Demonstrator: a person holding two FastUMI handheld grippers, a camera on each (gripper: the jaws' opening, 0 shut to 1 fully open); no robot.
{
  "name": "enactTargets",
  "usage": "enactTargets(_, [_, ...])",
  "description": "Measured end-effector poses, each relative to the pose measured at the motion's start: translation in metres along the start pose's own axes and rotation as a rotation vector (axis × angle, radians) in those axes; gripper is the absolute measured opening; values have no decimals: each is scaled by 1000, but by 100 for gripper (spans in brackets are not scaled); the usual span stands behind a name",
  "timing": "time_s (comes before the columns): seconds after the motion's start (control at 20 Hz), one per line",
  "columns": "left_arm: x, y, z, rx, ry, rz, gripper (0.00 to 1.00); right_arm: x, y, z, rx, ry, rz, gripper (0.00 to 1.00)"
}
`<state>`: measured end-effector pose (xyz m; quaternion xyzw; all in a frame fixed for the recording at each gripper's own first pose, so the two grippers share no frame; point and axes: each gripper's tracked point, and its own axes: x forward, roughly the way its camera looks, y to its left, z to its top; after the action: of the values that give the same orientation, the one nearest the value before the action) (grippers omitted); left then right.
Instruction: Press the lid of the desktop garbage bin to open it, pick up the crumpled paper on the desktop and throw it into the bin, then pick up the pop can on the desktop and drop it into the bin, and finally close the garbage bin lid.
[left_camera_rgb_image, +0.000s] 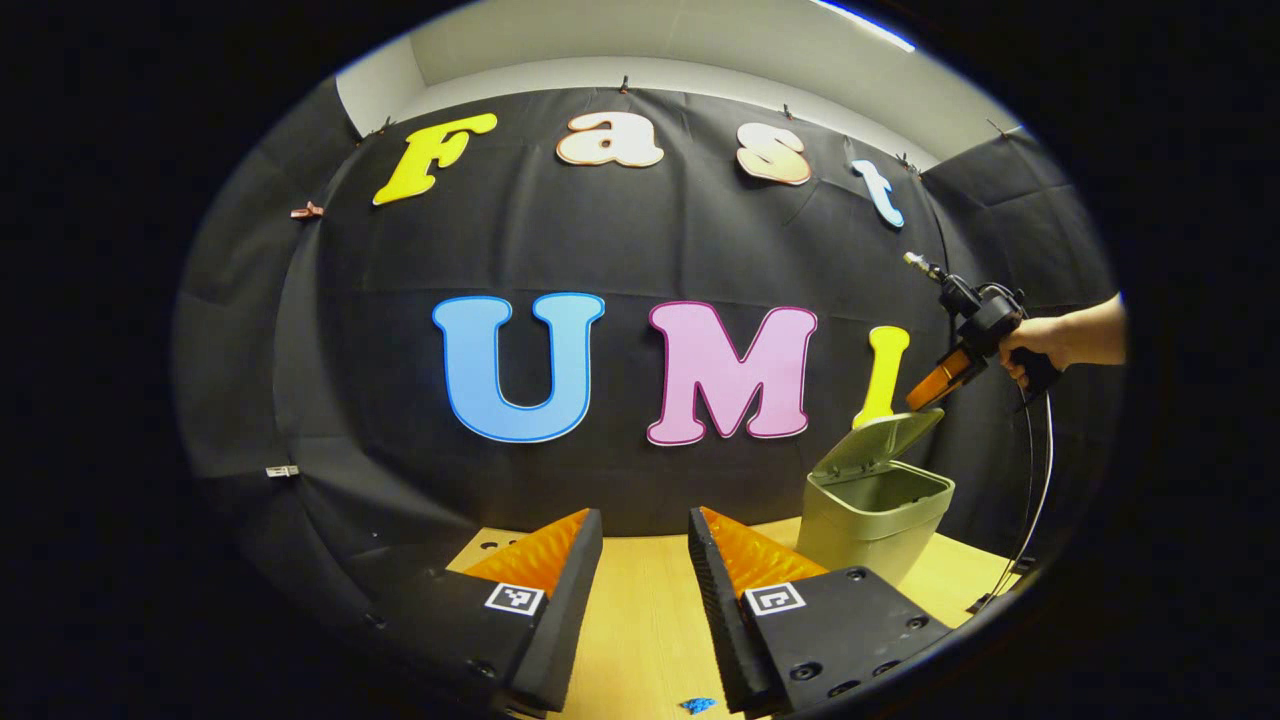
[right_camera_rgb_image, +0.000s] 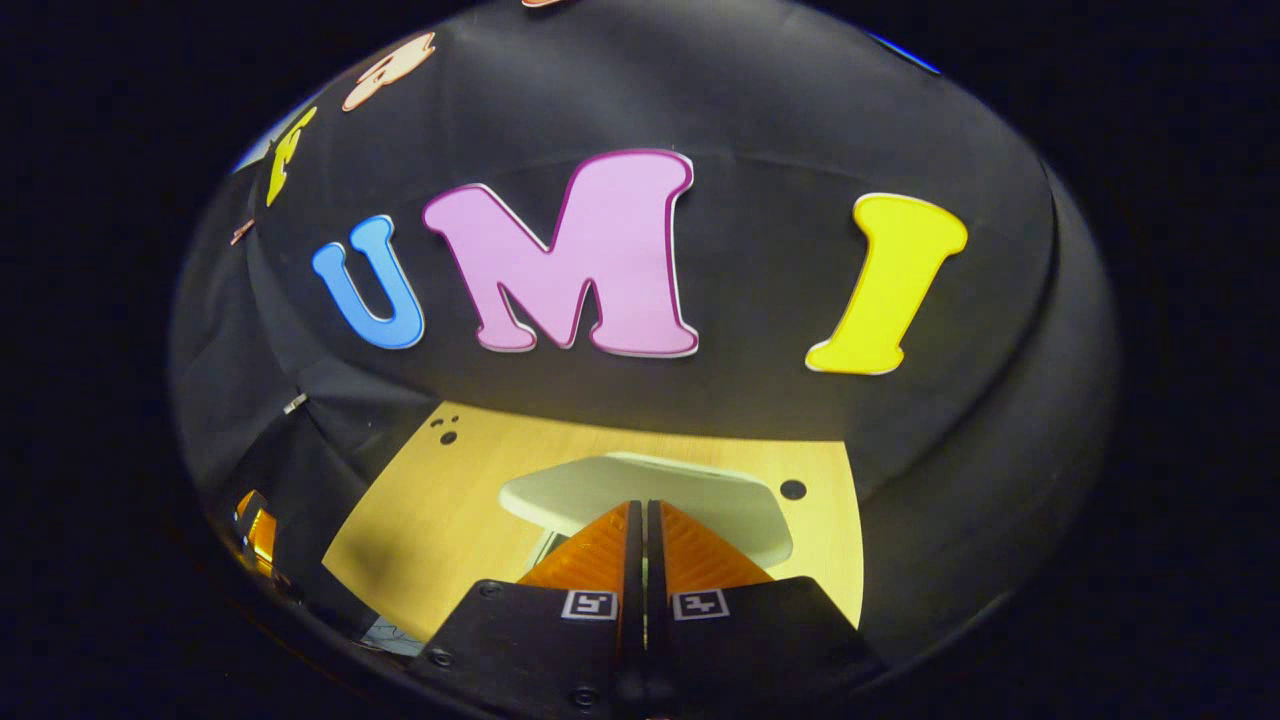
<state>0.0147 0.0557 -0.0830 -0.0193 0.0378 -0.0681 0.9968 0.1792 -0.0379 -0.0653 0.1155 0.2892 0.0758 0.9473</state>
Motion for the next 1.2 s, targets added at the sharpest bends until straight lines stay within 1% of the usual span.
enactTargets(0.05, [2,-1,-2,-1,4,-2,59,-3,2,4,-8,-27,4,5])
enactTargets(0.3, [10,2,1,13,3,-4,59,-23,8,19,-56,-153,-4,6])
enactTargets(0.45, [13,7,-2,10,11,1,59,-42,21,21,-82,-209,-3,12])
enactTargets(0.55, [14,10,-8,1,27,-1,61,-57,38,21,-85,-253,17,20])
enactTargets(0.6, [13,11,-11,-6,40,-4,62,-66,47,23,-82,-290,35,29])
enactTargets(0.65, [12,13,-17,-13,53,-4,63,-75,60,24,-77,-323,62,31])
enactTargets(0.7, [11,15,-21,-17,65,-4,63,-83,69,23,-72,-352,82,31])
enactTargets(0.75, [10,16,-28,-22,78,-4,63,-90,77,21,-70,-374,95,37])
enactTargets(0.8, [8,16,-32,-29,92,-7,63,-99,84,15,-73,-384,106,49])
enactTargets(0.85, [6,15,-39,-36,104,-15,64,-105,88,10,-79,-396,106,56])
enactTargets(0.9, [5,13,-45,-38,117,-27,68,-111,91,8,-81,-409,108,66])
enactTargets(1.0, [6,7,-61,-26,156,-49,69,-122,100,1,-75,-442,113,70])
enactTargets(1.05, [5,2,-74,-17,186,-67,69,-129,103,-3,-72,-459,113,74])
enactTargets(1.1, [5,-2,-88,-9,223,-83,75,-133,102,-6,-74,-477,105,79])
enactTargets(1.15, [4,-5,-102,-7,260,-97,80,-138,102,-12,-81,-487,101,82])
enactTargets(1.2, [3,-8,-117,-13,295,-110,82,-142,102,-16,-89,-489,96,84])
